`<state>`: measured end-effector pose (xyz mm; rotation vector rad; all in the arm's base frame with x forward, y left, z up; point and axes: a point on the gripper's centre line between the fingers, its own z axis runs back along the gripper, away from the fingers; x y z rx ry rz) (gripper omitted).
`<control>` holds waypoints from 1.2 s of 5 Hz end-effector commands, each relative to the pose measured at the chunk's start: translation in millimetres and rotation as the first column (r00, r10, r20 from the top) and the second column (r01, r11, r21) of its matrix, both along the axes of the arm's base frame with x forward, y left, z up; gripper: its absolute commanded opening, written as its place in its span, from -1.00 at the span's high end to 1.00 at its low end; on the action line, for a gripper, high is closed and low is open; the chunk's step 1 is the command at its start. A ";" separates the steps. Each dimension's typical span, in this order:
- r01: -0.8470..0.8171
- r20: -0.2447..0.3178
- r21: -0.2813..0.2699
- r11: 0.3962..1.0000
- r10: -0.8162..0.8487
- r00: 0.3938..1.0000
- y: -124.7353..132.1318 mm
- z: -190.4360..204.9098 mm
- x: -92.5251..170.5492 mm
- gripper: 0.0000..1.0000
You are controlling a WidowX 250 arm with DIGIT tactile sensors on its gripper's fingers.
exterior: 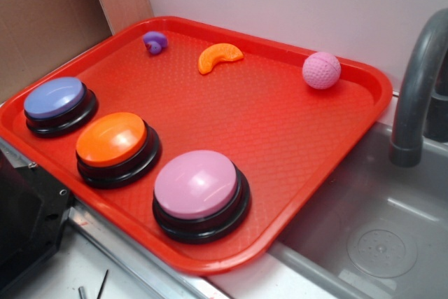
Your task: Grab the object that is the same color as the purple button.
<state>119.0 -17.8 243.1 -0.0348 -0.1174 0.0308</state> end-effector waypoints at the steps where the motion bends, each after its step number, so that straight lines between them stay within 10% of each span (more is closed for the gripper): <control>1: 0.000 0.000 0.000 1.000 0.000 1.000 0.0 0.0 0.0 -1.00; 2: -0.178 0.085 0.069 0.982 0.172 0.982 6.3 -11.7 9.4 -1.00; 6: -0.578 0.242 -0.005 0.816 0.562 0.791 74.8 -66.8 82.2 -1.00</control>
